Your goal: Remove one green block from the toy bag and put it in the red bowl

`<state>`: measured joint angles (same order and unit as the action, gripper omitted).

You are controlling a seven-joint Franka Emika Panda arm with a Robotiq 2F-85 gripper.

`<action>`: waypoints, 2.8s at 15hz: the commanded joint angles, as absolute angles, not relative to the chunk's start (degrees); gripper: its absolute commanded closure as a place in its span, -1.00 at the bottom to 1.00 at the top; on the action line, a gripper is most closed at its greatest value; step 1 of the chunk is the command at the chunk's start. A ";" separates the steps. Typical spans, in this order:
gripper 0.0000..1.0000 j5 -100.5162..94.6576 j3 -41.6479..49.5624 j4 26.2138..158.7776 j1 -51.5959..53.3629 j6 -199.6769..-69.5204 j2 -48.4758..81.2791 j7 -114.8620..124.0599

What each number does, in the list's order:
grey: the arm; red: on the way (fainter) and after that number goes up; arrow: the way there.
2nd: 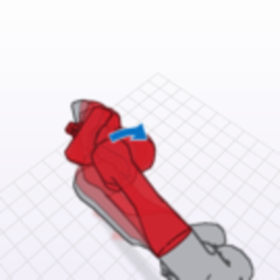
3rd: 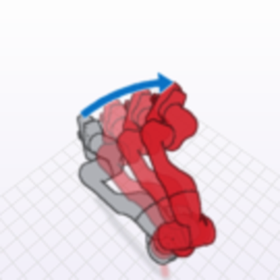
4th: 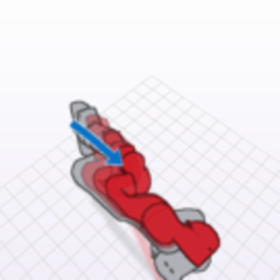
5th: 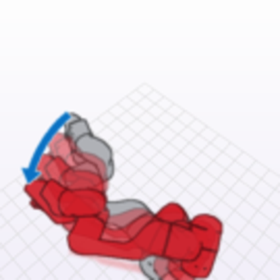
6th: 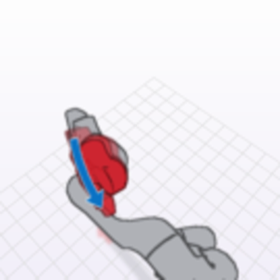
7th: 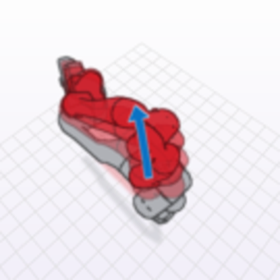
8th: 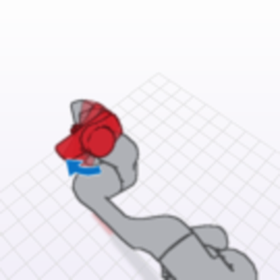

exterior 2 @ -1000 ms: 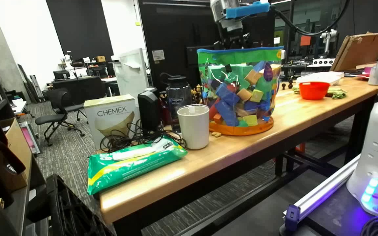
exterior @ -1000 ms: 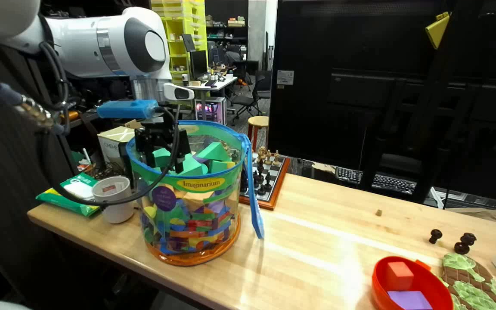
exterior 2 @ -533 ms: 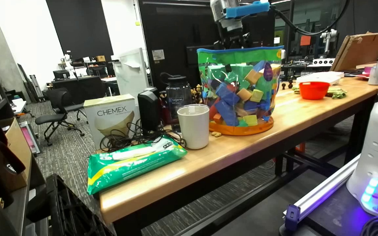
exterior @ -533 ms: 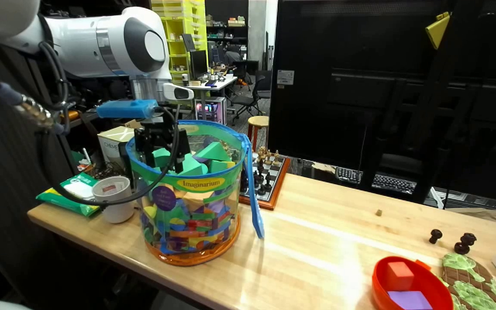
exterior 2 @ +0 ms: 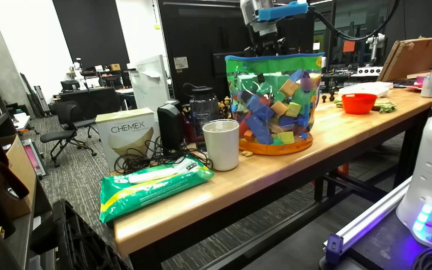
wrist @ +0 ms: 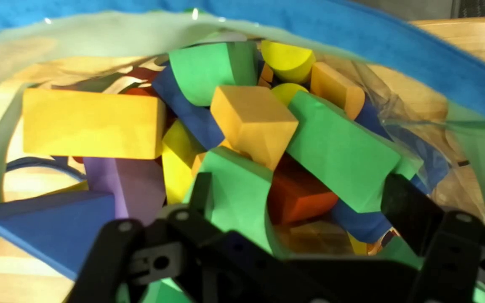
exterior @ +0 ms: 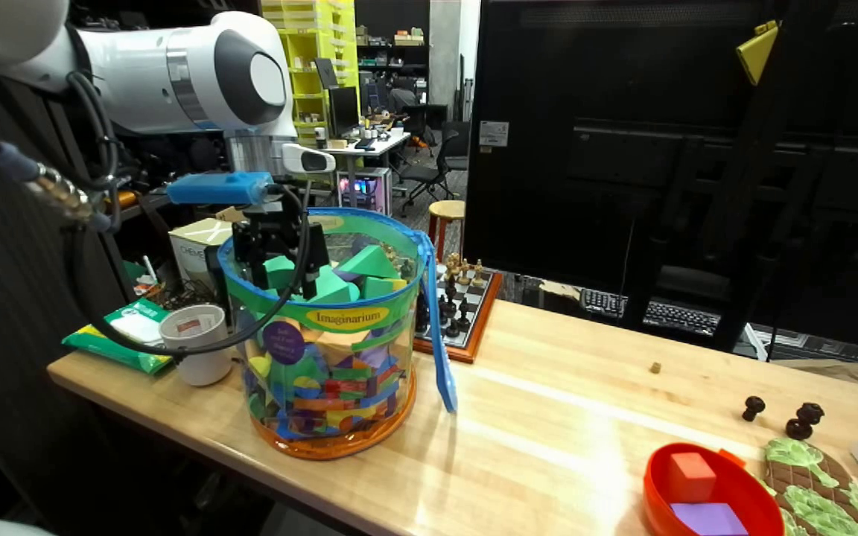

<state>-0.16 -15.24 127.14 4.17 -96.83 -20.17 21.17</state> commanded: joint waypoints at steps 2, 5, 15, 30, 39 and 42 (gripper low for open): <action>-1.00 -0.45 -14.35 127.04 5.19 -96.71 -20.05 21.45; -1.00 -0.45 -14.35 127.04 5.19 -96.71 -20.05 21.45; -1.00 -5.19 -14.26 127.32 5.97 -96.93 -21.96 20.62; -1.00 -3.61 -9.28 131.71 5.15 -105.00 -26.81 17.51; -0.75 2.33 -4.69 137.45 4.93 -112.21 -27.36 10.24; -0.22 2.36 -4.95 137.60 4.81 -112.03 -27.61 10.15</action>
